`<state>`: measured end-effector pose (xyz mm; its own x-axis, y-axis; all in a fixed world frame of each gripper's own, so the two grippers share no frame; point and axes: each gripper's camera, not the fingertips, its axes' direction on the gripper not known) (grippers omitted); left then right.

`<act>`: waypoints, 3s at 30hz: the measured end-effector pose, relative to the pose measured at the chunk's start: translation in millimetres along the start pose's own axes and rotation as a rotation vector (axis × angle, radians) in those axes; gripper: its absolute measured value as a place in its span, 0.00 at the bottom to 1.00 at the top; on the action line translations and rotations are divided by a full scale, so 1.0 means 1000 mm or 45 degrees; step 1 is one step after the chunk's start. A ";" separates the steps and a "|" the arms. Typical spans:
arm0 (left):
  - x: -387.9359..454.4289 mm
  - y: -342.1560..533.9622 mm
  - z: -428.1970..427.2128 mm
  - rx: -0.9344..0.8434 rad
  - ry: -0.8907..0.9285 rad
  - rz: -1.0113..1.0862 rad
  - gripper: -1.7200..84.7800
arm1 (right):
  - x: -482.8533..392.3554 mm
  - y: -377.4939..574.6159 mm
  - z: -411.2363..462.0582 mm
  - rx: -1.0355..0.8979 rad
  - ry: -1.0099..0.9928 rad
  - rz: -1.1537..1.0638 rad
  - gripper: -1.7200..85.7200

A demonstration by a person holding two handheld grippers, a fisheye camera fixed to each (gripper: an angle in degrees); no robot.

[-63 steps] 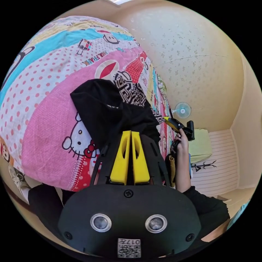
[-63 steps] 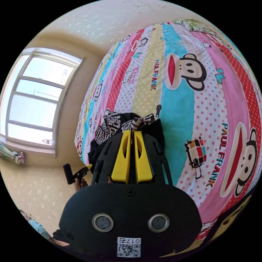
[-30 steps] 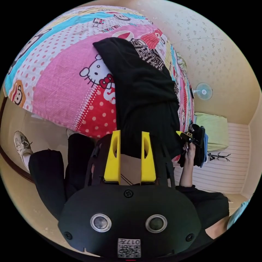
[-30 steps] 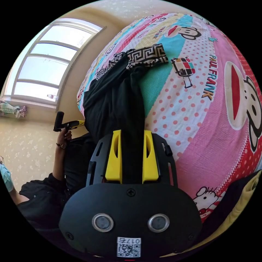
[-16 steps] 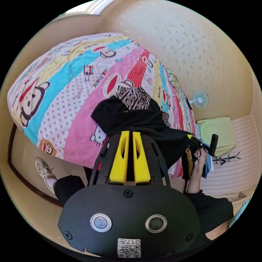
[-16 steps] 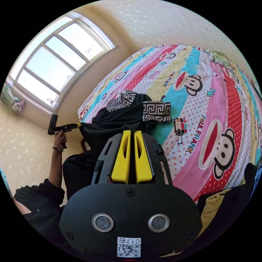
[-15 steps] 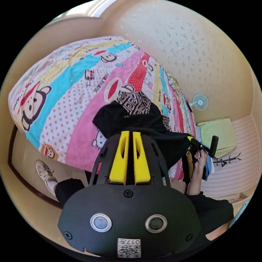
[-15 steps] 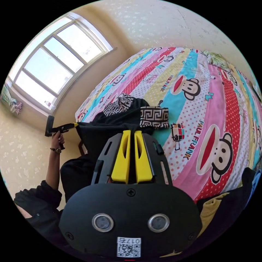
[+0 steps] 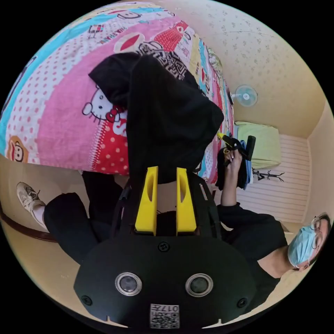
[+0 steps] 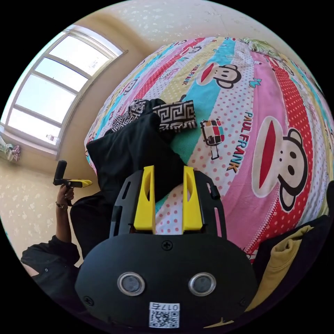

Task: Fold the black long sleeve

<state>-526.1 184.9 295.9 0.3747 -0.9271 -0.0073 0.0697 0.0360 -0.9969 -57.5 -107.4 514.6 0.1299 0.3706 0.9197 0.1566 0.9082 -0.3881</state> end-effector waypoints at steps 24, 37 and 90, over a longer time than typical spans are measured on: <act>0.039 0.106 -0.049 0.391 0.203 0.124 0.02 | 0.057 0.024 -0.021 0.141 -0.171 0.090 0.15; 0.034 0.162 -0.071 0.562 0.254 0.067 0.01 | 0.016 0.008 0.020 0.114 -0.100 -0.080 0.13; 0.002 0.249 -0.121 0.178 0.898 0.185 0.07 | 0.058 0.185 -0.223 0.432 -1.088 -0.522 0.04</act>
<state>-620.0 146.6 38.6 -0.2915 -0.9275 -0.2342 0.1995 0.1805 -0.9631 196.9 39.1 482.5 -0.6379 -0.0890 0.7650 -0.2731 0.9549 -0.1166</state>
